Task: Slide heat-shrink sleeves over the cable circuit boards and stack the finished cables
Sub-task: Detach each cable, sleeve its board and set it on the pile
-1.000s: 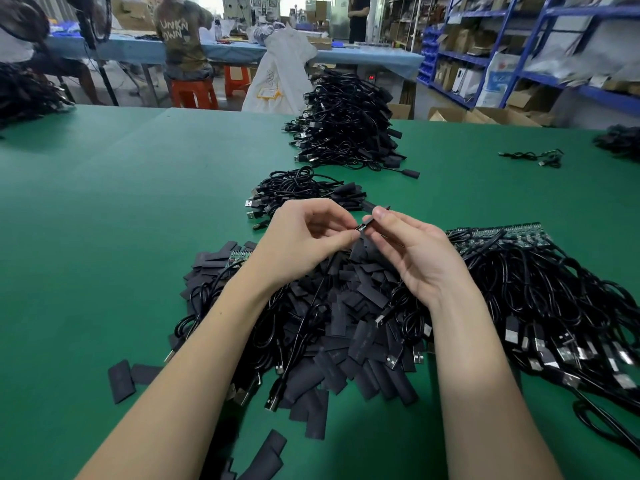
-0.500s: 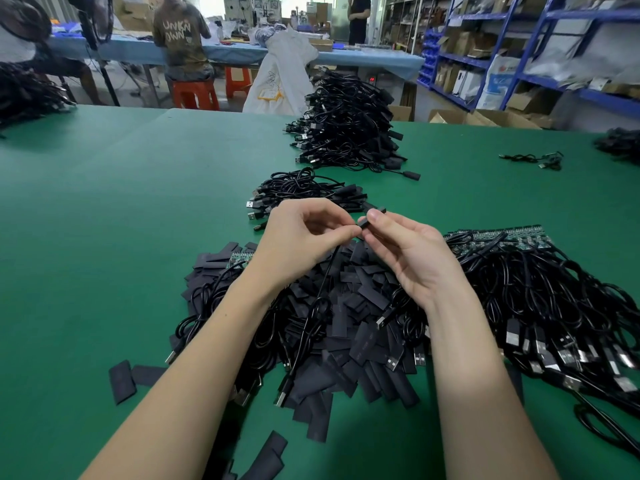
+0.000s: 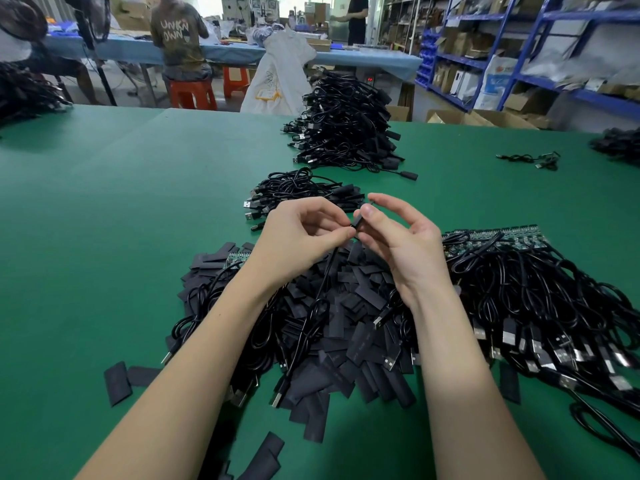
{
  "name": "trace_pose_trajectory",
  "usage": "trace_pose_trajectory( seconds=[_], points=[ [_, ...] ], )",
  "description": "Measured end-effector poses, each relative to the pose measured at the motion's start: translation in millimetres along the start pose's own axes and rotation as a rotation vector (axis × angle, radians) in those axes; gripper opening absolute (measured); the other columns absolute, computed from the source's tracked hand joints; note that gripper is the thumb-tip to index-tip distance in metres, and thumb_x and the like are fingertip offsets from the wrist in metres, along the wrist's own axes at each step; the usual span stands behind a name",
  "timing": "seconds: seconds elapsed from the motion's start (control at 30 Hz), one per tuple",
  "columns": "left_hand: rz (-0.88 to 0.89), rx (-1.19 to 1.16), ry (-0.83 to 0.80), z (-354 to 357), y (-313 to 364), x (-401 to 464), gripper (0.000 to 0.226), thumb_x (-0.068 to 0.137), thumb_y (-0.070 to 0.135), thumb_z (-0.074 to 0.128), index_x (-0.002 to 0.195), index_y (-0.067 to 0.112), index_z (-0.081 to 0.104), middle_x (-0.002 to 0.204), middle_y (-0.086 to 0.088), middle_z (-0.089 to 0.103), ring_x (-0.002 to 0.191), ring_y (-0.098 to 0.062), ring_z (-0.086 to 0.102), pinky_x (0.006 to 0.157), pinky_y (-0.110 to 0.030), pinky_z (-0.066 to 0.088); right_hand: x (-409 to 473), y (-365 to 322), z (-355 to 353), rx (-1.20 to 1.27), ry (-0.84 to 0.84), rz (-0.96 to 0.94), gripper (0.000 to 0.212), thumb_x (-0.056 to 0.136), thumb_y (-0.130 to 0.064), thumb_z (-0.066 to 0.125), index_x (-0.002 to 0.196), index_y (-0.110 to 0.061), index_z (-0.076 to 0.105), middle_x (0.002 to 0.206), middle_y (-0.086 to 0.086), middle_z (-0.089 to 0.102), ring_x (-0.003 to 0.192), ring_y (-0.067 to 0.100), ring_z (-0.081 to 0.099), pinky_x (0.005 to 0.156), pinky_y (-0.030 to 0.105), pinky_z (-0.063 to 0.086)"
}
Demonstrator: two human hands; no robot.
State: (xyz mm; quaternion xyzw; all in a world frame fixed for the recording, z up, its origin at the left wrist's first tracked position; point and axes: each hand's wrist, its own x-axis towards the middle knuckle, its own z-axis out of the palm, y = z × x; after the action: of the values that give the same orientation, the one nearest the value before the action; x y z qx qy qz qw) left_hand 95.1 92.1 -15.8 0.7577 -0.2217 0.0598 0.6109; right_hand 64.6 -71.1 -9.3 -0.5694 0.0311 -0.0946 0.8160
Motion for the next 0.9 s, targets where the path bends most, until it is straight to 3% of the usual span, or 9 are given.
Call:
trace_pose_trajectory(
  seconds=[0.23,0.4,0.47,0.57,0.63,0.73,0.9],
  points=[
    [-0.013,0.02,0.012,1.2,0.9,-0.8,0.01,0.083,0.014,0.083,0.089,0.013,0.075,0.078,-0.005,0.077,0.075,-0.024,0.075,0.065,-0.017,0.052,3.8,4.1,-1.8,0.029,0.015,-0.031,0.019,0.084,-0.008,0.08,0.101,-0.015,0.077,0.093,0.011,0.079,0.081,0.015,0.074,0.071,0.022,0.059],
    [-0.043,0.069,0.015,1.3,-1.1,0.1,0.011,0.084,0.022,0.083,0.087,0.014,0.076,0.075,-0.004,0.076,0.074,-0.027,0.074,0.076,-0.038,0.062,5.9,5.2,-1.3,0.044,0.036,-0.049,0.017,0.082,-0.006,0.082,0.096,-0.017,0.079,0.091,0.009,0.079,0.08,0.015,0.075,0.071,0.021,0.059],
    [-0.058,0.096,0.001,0.4,-1.4,0.8,0.012,0.085,0.028,0.082,0.085,0.017,0.076,0.072,-0.004,0.075,0.068,-0.02,0.071,0.077,-0.041,0.06,6.0,6.2,-1.6,0.047,0.05,-0.049,0.017,0.082,-0.006,0.082,0.094,-0.017,0.079,0.091,0.009,0.079,0.08,0.016,0.075,0.07,0.021,0.059],
    [-0.113,0.13,-0.084,-2.5,-1.9,0.2,0.02,0.086,0.04,0.079,0.085,0.021,0.075,0.068,-0.005,0.072,0.063,-0.015,0.06,0.074,-0.04,0.056,6.4,6.6,-2.1,0.057,0.072,-0.042,0.016,0.082,-0.005,0.082,0.093,-0.016,0.079,0.09,0.009,0.079,0.078,0.014,0.073,0.069,0.02,0.058],
    [-0.168,0.111,-0.197,-4.8,-0.6,-1.3,0.025,0.088,0.043,0.076,0.088,0.018,0.075,0.076,-0.018,0.071,0.067,-0.018,0.056,0.077,-0.042,0.054,6.7,5.9,-2.9,0.067,0.098,-0.037,0.016,0.081,-0.005,0.082,0.091,-0.016,0.079,0.091,0.008,0.079,0.078,0.013,0.073,0.068,0.02,0.058],
    [-0.236,0.059,-0.32,-9.1,3.4,-3.3,0.024,0.091,0.04,0.074,0.089,0.016,0.076,0.082,-0.027,0.068,0.069,-0.019,0.052,0.074,-0.033,0.045,6.9,5.3,-4.9,0.086,0.137,-0.025,0.015,0.081,-0.005,0.082,0.091,-0.017,0.08,0.095,0.007,0.079,0.079,0.012,0.074,0.068,0.02,0.058],
    [-0.319,-0.105,-0.418,-8.3,4.5,-4.0,0.015,0.098,0.019,0.066,0.096,0.005,0.071,0.08,-0.008,0.074,0.069,-0.014,0.066,0.064,-0.019,0.051,7.5,4.2,-8.4,0.045,0.107,0.004,0.023,0.088,-0.02,0.079,0.11,-0.023,0.075,0.097,0.006,0.079,0.08,0.012,0.075,0.066,0.021,0.058]
  ],
)
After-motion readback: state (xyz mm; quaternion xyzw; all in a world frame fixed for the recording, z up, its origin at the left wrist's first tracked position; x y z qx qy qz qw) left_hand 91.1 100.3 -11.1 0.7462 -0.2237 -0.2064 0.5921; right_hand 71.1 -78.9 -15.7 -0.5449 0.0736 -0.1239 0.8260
